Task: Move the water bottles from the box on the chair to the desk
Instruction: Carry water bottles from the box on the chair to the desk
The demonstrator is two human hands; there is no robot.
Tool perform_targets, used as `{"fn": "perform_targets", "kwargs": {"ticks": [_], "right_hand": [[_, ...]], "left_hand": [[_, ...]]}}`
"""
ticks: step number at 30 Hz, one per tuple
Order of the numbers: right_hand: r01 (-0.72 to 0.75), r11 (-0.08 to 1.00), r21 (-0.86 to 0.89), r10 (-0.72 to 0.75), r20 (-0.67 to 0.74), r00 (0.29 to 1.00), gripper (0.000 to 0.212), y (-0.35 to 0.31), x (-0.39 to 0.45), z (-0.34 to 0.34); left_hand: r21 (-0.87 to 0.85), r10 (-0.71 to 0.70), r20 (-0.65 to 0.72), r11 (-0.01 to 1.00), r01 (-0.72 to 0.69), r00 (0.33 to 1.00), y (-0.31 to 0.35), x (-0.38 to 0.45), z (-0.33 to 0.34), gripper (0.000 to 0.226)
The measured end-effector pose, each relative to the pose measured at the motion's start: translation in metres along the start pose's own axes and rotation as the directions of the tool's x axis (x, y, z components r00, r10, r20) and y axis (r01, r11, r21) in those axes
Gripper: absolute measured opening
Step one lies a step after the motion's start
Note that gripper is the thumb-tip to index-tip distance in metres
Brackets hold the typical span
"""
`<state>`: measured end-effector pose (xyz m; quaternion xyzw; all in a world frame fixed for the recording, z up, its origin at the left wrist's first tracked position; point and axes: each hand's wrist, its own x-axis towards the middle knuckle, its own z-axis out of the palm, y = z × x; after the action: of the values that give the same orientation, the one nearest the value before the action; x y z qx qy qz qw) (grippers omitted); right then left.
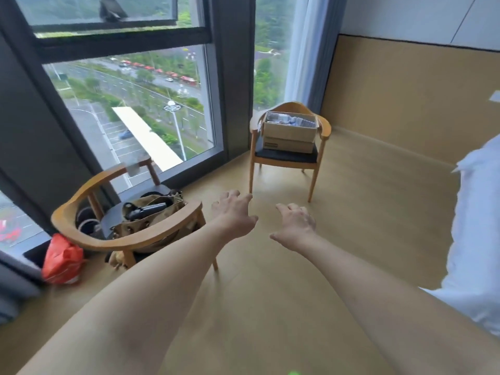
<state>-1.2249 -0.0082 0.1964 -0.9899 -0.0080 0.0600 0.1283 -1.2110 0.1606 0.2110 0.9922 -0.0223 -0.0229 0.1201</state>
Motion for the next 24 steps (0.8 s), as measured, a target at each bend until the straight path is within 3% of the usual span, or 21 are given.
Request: {"fn": "perform_targets", "kwargs": {"ticks": [8, 16, 24], "right_hand": [[-0.057, 0.993, 0.104, 0.060, -0.028, 0.998, 0.071, 0.035, 0.157, -0.009], [-0.052, 0.990, 0.131, 0.056, -0.029, 0.998, 0.073, 0.077, 0.335, -0.078], [-0.109, 0.985, 0.134, 0.105, 0.036, 0.994, 0.073, 0.107, 0.469, -0.089]], "left_hand": [[0.024, 0.050, -0.020, 0.998, -0.050, 0.999, 0.027, 0.179, 0.028, 0.065], [-0.033, 0.058, -0.072, 0.998, -0.061, 0.996, 0.083, 0.363, 0.007, 0.055], [-0.008, 0.125, 0.017, 0.992, -0.125, 0.992, 0.111, 0.499, 0.019, 0.054]]}}
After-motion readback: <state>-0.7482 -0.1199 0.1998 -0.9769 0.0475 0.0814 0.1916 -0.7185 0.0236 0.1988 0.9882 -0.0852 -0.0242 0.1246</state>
